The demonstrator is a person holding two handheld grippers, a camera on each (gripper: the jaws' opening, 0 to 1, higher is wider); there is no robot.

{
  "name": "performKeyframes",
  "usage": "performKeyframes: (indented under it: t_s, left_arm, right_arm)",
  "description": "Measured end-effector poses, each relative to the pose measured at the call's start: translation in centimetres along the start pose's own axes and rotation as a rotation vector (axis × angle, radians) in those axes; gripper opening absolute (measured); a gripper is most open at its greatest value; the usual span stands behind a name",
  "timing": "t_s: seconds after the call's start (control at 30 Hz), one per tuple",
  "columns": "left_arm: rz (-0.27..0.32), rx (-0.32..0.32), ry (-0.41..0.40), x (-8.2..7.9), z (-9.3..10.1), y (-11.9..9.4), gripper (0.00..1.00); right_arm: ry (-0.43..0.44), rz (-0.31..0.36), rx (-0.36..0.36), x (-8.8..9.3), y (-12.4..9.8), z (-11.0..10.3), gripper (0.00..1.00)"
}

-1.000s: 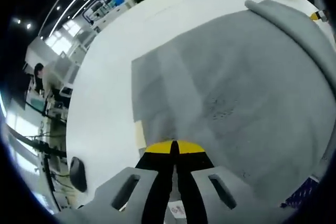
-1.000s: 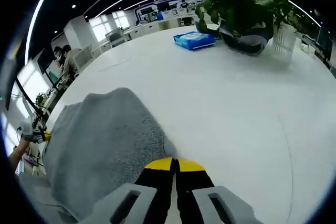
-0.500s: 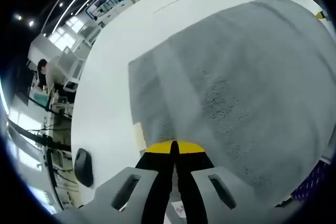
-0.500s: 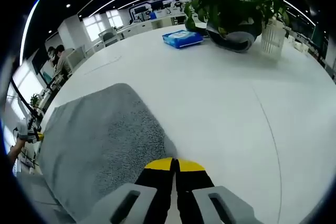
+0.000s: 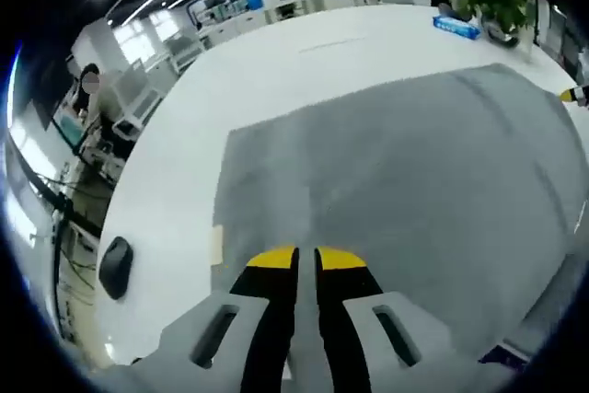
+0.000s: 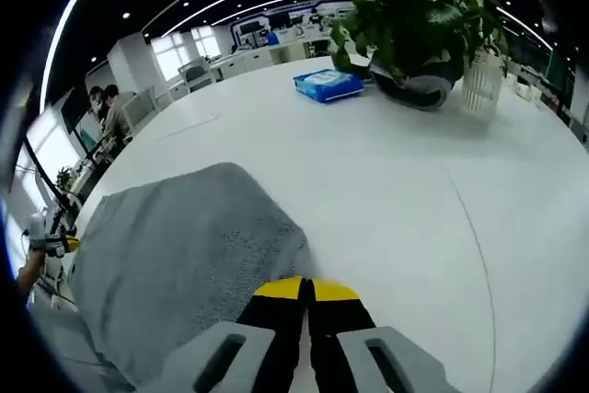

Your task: Open the folded towel by lifting each exposed corner and separating the folded layers until the towel lies flat within the target outline without major curled edges

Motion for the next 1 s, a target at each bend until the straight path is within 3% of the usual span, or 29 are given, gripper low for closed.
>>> performKeyframes:
  t_s: [0.1,0.27,0.47,0.57,0.7,1.0]
  left_arm:
    - [0.038,0.107,-0.036,-0.5,4.2,0.0,0.04]
    - [0.0,0.149,-0.041,0.6,7.2,1.3,0.02]
    - [0.005,0.148,-0.06,0.9,7.1,1.6,0.01]
    - [0.019,0.15,0.008,0.8,7.2,1.6,0.01]
    - [0.017,0.147,0.039,0.9,7.0,2.0,0.0]
    - [0.025,0.138,0.032,1.0,7.1,2.1,0.0]
  right_arm:
    - [-0.022,0.06,-0.094,-1.4,-0.1,-3.4,0.0]
    - [-0.101,0.071,-0.198,-1.8,0.4,-8.5,0.0]
    - [-0.193,0.007,-0.266,-0.7,2.7,-13.0,0.0]
    - [-0.231,-0.012,-0.299,-0.1,3.4,-15.1,0.0]
    - [-0.285,-0.045,-0.349,0.9,4.4,-17.9,0.0]
    - [-0.367,-0.121,-0.407,3.8,5.9,-21.3,0.0]
Point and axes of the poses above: the point that each gripper's makers call its tool centre point, and the gripper's own axes: y roughly forward along the fingers, z roughly to its right, x roughly out of its underside, the point moved 2 cm from there along -y, roughly backward along the fingers, and after that the axes turned 1 degree about y, right-handed, at the moved point
